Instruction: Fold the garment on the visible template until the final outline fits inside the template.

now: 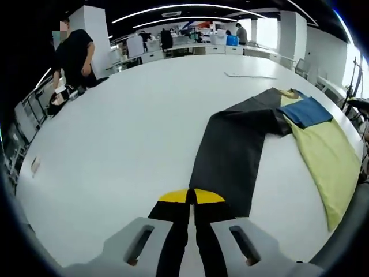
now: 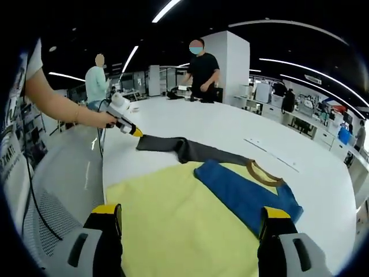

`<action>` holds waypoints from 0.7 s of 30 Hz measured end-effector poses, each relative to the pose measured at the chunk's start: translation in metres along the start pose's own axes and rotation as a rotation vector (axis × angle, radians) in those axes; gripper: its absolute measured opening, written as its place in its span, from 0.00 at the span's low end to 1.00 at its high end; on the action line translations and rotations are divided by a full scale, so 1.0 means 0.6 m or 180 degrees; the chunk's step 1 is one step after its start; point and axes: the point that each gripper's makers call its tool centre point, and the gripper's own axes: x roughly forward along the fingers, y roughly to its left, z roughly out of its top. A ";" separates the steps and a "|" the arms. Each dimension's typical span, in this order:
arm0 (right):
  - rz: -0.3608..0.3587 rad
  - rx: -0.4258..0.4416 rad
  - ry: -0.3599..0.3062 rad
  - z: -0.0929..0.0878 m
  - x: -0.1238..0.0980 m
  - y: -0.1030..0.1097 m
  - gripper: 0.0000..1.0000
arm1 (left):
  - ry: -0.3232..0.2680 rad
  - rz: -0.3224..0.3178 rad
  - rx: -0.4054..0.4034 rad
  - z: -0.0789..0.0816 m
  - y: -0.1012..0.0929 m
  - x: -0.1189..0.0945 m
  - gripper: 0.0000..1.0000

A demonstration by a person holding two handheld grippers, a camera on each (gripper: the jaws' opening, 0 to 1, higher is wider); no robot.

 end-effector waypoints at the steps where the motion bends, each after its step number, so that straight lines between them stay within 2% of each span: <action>1: 0.0001 -0.0008 0.0005 0.000 -0.002 -0.001 0.99 | 0.0021 0.0014 0.0059 0.000 0.004 0.003 0.00; 5: 0.0004 -0.0019 -0.0028 0.004 -0.017 -0.005 0.99 | 0.0060 0.0068 0.0092 0.008 0.025 0.010 0.00; 10: 0.0002 0.0000 -0.0052 0.001 -0.024 -0.011 0.99 | 0.0176 0.0276 0.0243 0.012 0.056 0.017 0.00; 14: 0.0021 0.0039 -0.0060 0.000 -0.025 -0.009 0.99 | 0.0207 0.0310 0.0282 0.014 0.065 0.030 0.00; 21: 0.0029 0.0044 -0.0021 -0.002 -0.026 -0.006 0.99 | 0.0421 0.0493 0.0738 0.012 0.102 0.049 0.00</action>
